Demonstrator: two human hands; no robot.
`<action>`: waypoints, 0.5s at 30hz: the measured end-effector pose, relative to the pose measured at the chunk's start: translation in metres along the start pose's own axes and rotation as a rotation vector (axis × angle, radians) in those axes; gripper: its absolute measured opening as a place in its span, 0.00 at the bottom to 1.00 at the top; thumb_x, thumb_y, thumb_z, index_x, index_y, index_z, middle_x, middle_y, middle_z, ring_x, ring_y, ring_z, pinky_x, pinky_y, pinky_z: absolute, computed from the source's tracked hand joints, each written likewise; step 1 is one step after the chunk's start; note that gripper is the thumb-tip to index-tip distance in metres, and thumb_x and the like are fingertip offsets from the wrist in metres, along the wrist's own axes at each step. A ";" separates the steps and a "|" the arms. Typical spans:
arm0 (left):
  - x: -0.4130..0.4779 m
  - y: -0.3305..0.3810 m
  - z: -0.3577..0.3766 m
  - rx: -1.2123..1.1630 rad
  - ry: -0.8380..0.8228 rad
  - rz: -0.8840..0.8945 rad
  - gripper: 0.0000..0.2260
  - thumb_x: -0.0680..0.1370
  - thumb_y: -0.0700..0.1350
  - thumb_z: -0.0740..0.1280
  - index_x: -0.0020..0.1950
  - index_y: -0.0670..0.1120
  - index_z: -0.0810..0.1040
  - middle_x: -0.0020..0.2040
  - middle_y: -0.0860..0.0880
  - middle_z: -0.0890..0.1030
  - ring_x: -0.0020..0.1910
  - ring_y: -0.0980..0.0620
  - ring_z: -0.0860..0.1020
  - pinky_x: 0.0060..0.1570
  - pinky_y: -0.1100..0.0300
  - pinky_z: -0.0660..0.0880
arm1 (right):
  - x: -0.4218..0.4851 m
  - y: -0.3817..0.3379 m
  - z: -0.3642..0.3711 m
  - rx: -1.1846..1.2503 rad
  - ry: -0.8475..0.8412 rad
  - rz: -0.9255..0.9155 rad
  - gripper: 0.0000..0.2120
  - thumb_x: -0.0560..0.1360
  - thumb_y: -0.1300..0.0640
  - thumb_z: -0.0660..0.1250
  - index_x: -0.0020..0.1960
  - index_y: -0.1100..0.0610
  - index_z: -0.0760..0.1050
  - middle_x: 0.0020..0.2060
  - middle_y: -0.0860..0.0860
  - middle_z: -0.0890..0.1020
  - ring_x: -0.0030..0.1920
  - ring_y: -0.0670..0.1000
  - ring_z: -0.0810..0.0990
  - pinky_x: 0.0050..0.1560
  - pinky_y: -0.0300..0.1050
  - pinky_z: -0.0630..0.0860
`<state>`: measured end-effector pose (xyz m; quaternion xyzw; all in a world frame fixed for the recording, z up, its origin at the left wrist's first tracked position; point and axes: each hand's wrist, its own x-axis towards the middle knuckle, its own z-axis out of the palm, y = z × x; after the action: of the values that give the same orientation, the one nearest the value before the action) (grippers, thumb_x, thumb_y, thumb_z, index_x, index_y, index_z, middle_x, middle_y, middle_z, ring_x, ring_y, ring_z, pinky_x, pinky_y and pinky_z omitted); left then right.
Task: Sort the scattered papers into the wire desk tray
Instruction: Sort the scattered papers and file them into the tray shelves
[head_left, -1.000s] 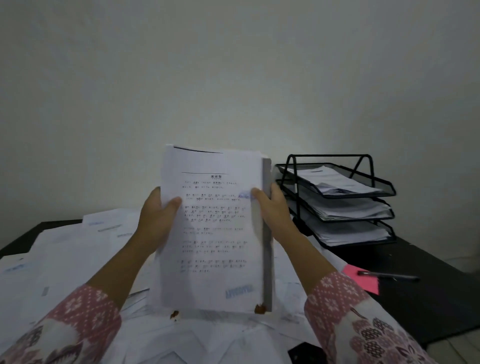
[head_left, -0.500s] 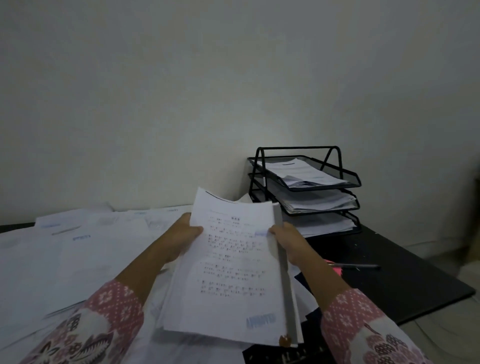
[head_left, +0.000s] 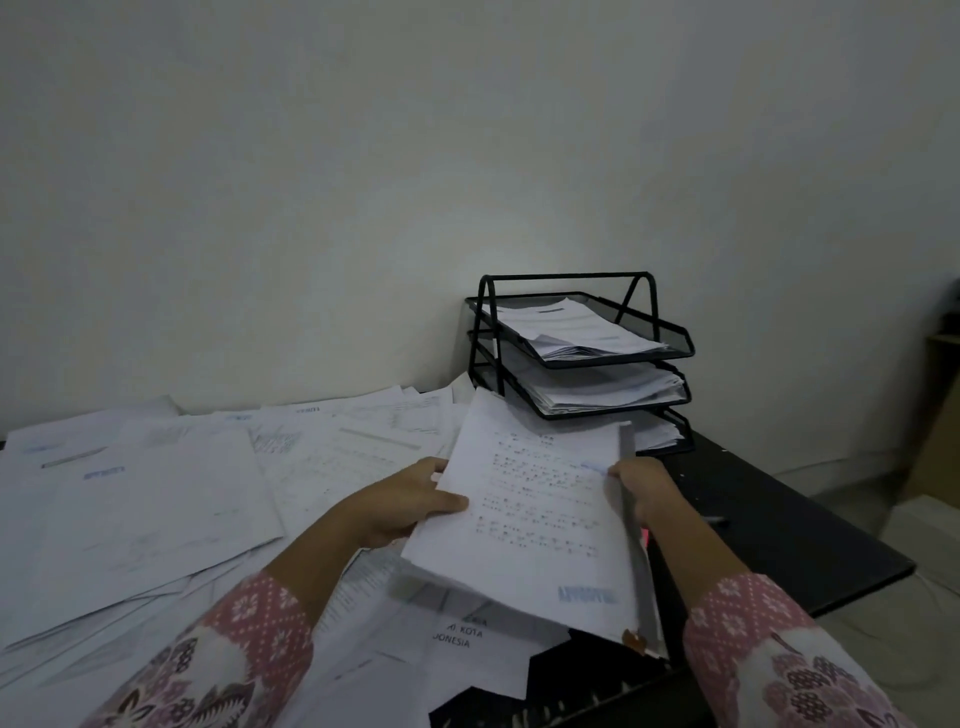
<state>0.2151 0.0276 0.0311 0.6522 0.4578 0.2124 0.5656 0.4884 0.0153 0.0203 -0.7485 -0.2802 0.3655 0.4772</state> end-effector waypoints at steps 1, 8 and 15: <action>0.002 0.001 0.004 -0.005 -0.035 0.004 0.22 0.77 0.40 0.67 0.69 0.45 0.64 0.59 0.46 0.76 0.55 0.49 0.78 0.52 0.57 0.78 | 0.002 0.000 -0.007 -0.004 0.015 0.010 0.16 0.78 0.67 0.59 0.64 0.72 0.67 0.65 0.64 0.71 0.64 0.61 0.71 0.62 0.50 0.70; 0.005 0.010 0.020 0.026 -0.224 -0.020 0.12 0.81 0.36 0.58 0.62 0.48 0.68 0.55 0.45 0.80 0.44 0.48 0.83 0.39 0.60 0.80 | 0.005 0.002 -0.039 0.029 0.098 -0.037 0.18 0.77 0.66 0.59 0.66 0.69 0.68 0.64 0.65 0.73 0.61 0.63 0.74 0.54 0.51 0.73; 0.031 0.021 0.043 0.043 -0.022 -0.015 0.16 0.80 0.32 0.53 0.66 0.44 0.64 0.53 0.44 0.77 0.33 0.54 0.82 0.25 0.68 0.71 | 0.007 0.000 -0.053 0.112 0.027 0.020 0.19 0.77 0.62 0.62 0.65 0.68 0.67 0.58 0.62 0.73 0.54 0.60 0.73 0.58 0.54 0.71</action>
<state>0.2719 0.0314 0.0314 0.6629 0.4609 0.1909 0.5582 0.5359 -0.0066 0.0335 -0.7283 -0.2454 0.3751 0.5183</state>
